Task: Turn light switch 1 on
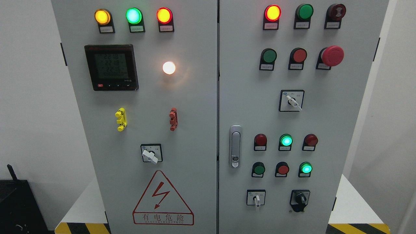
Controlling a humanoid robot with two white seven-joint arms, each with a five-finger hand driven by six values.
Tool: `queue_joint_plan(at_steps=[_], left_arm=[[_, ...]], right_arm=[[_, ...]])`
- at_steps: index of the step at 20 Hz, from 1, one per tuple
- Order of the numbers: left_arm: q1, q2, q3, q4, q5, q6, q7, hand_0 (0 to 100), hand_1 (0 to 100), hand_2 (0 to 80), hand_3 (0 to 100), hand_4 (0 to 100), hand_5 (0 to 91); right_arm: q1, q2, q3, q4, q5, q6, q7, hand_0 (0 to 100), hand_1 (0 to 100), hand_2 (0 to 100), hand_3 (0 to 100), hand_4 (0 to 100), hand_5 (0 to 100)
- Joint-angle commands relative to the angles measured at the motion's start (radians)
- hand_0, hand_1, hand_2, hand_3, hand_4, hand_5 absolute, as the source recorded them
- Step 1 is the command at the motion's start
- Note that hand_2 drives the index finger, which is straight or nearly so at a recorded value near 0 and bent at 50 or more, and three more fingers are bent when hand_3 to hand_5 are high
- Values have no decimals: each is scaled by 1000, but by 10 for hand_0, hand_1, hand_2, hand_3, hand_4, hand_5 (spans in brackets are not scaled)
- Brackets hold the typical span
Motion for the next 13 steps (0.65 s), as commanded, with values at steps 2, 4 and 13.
queue_joint_plan(at_steps=[2,4,13], left_arm=[[4,-26,-28,123,18,4,4,172,0,0,0,0,0],[4,-33,-46,124,18,3,4,173,0,0,0,0,0],[4,-36,-51,126,18,3,25,180,0,0,0,0,0]], right_arm=[[0,0,0,0,-25,1,1,0,0,0,0,0,0],[0,0,0,0,-25,1,1,0,0,0,0,0,0],[0,0,0,0,-25,1,1,0,0,0,0,0,0]])
